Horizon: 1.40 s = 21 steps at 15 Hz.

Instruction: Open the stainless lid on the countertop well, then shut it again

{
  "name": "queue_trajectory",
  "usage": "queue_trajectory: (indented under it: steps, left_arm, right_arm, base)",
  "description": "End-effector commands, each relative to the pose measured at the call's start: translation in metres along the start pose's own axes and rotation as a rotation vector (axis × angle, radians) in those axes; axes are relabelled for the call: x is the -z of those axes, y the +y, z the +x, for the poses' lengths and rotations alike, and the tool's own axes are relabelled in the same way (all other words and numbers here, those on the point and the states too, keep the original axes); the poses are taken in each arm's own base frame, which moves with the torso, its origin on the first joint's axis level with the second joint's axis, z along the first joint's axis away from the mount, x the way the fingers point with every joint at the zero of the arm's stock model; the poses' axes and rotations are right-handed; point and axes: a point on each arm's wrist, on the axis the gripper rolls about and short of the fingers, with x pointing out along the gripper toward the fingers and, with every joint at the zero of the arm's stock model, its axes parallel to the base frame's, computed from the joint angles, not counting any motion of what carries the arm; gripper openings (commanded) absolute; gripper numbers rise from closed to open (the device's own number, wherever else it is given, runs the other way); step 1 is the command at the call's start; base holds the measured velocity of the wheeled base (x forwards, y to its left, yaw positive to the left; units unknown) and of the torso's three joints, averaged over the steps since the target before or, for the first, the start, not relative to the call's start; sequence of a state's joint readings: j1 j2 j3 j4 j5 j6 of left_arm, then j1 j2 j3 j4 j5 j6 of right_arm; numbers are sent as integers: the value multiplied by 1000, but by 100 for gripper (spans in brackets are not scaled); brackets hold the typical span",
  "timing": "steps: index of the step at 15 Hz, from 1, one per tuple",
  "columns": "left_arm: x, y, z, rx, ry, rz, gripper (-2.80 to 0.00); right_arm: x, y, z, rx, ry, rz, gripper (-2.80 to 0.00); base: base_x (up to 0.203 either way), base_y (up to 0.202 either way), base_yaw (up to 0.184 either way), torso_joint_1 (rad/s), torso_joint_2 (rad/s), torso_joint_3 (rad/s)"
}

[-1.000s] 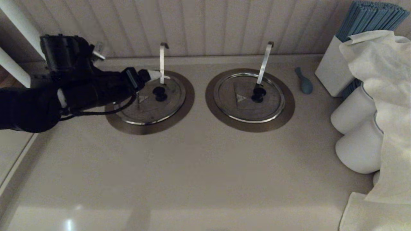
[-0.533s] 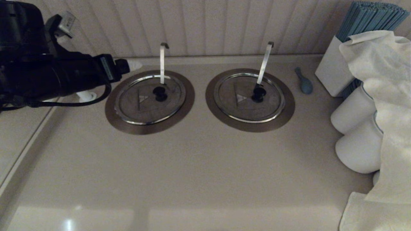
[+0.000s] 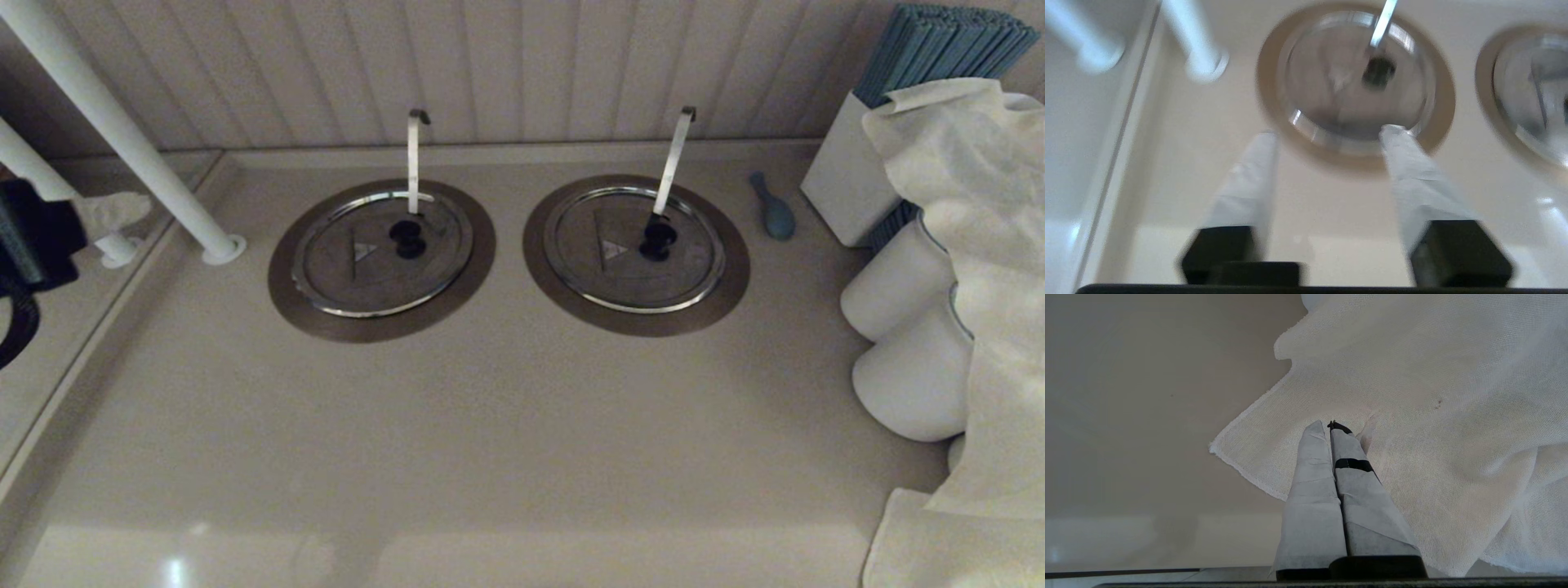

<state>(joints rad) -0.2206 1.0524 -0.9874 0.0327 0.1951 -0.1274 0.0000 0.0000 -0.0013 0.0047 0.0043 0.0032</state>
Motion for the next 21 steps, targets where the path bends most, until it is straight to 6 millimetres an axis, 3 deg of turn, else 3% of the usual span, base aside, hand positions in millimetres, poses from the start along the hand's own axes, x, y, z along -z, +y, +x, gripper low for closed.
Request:
queue_trajectory:
  steps: [1, 3, 7, 10, 13, 15, 21]
  left_arm:
    - [15, 12, -52, 6, -71, -16, -280]
    - [36, 22, -78, -29, -65, -16, -280]
    - [58, 32, -140, -123, -155, -24, -280]
    - [88, 33, -189, -78, -241, -15, -280]
    - [117, 30, -218, 97, -299, 59, -280]
    - [143, 32, -219, 95, -261, 167, -280]
    - [206, 43, -152, -21, -229, 262, -280]
  right_arm:
    - [0, 0, 0, 0, 1, 0, -280]
    - [0, 0, 0, 0, 3, 0, -280]
    - [0, 0, 0, 0, 3, 0, -280]
    - [0, 0, 0, 0, 1, 0, -280]
    - [0, 0, 0, 0, 3, 0, -280]
    - [0, 0, 0, 0, 1, 0, -280]
    - [0, 0, 0, 0, 1, 0, -280]
  base:
    - [0, 0, 0, 0, 0, 0]
    - [0, 0, 0, 0, 0, 0]
    - [0, 0, 0, 0, 0, 0]
    - [0, 0, 0, 0, 0, 0]
    - [0, 0, 0, 0, 0, 0]
    - [0, 0, 0, 0, 0, 0]
    - [0, 0, 0, 0, 0, 0]
